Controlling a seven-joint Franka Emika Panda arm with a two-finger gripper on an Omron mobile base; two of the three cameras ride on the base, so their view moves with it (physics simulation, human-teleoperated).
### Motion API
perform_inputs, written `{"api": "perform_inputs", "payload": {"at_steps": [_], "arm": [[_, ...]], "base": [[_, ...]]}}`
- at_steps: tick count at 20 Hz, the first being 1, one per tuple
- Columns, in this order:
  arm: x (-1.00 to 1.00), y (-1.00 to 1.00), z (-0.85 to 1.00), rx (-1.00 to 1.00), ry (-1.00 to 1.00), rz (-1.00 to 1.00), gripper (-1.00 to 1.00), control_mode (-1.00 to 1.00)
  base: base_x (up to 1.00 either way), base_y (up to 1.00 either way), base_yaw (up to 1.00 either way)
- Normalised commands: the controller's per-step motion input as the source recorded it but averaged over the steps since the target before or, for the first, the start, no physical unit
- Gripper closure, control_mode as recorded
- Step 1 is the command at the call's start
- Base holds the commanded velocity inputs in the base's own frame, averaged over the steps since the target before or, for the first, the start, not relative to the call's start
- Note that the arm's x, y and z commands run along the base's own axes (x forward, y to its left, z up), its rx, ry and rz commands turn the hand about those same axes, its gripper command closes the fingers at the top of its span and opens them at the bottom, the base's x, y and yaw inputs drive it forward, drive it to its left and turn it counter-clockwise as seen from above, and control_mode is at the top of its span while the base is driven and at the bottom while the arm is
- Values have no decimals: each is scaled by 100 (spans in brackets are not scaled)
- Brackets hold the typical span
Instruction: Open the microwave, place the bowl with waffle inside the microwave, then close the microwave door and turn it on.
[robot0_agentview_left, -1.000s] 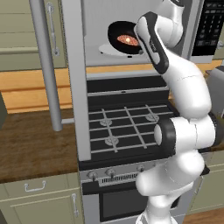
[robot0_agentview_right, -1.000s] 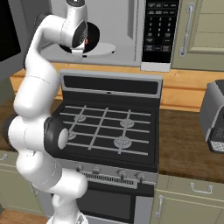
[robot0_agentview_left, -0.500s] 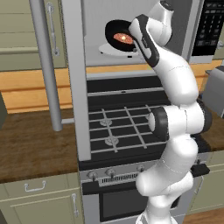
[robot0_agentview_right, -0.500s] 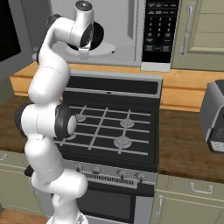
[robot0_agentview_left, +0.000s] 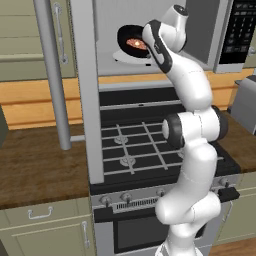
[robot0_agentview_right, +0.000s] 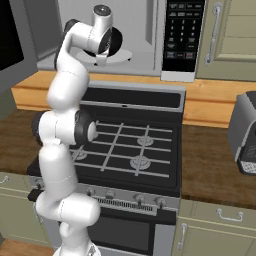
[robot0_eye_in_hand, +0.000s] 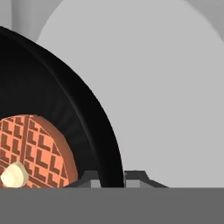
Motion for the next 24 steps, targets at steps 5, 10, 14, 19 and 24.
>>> {"api": "perform_inputs", "payload": {"at_steps": [5, 10, 14, 19, 24], "arm": [[58, 0, -23, 0, 0, 0, -100, -100], [35, -5, -23, 0, 0, 0, -100, -100], [8, -19, -20, 1, -3, 0, -100, -100], [-86, -70, 0, 20, -26, 0, -100, -100], [-100, -61, 0, 17, -38, 2, -100, -100]], "base": [[0, 0, 0], [0, 0, 0], [0, 0, 0], [0, 0, 0], [0, 0, 0]]}}
